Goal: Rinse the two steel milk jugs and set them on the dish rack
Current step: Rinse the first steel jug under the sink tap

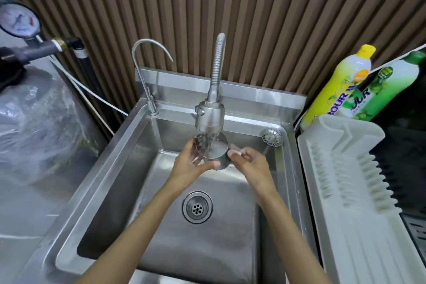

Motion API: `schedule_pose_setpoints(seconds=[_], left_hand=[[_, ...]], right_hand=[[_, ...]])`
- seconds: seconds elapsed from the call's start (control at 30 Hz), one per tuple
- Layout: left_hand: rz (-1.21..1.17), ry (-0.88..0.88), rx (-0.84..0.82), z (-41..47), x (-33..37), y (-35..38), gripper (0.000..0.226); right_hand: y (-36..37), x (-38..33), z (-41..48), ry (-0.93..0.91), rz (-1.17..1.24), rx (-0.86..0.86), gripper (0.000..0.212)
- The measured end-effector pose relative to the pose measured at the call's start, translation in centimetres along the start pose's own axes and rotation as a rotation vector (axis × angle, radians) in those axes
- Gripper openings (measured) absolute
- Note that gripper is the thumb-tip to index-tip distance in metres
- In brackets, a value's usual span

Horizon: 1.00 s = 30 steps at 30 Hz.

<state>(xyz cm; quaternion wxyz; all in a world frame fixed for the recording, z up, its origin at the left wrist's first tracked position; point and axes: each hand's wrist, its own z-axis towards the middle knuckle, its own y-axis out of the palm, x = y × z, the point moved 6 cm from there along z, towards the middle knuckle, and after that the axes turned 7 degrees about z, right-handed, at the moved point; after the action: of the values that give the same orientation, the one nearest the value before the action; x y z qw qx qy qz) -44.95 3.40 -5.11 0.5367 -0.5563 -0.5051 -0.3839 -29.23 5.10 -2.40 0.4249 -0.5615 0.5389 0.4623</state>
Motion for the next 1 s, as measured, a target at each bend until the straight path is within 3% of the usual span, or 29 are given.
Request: schedule_pose_setpoints(seconds=[0.2,0.3,0.67,0.8,0.93,1.0], left_hand=[[0.208,0.227,0.184,-1.4,3.1,-2.3,0.080],[0.295,0.292,0.210,-2.3,4.2,-2.8,0.086],[0.263,0.175,0.248,-3.6,3.2,-2.1,0.077],[0.261,0.065,0.257,-3.6,2.1,-1.6,0.086],[0.280,0.011,0.207,-3.5,1.5,-0.8,0.068],[0.273,0.007,0.180,-3.1,1.2,-0.4,0.070]], right_hand=[[2.8,1.2,-0.3,0.062,0.462,-0.200,0.032],[3.4,2.2,-0.6,0.130,0.548,-0.213,0.030],[1.1,1.7,-1.1,0.099,0.275,-0.095,0.015],[0.1,1.3,-0.9,0.099,0.129,-0.055,0.014],[-0.7,0.8,-0.8,0.099,0.027,-0.028,0.016],[-1.1,0.6,-0.7,0.078,-0.003,-0.008,0.017]])
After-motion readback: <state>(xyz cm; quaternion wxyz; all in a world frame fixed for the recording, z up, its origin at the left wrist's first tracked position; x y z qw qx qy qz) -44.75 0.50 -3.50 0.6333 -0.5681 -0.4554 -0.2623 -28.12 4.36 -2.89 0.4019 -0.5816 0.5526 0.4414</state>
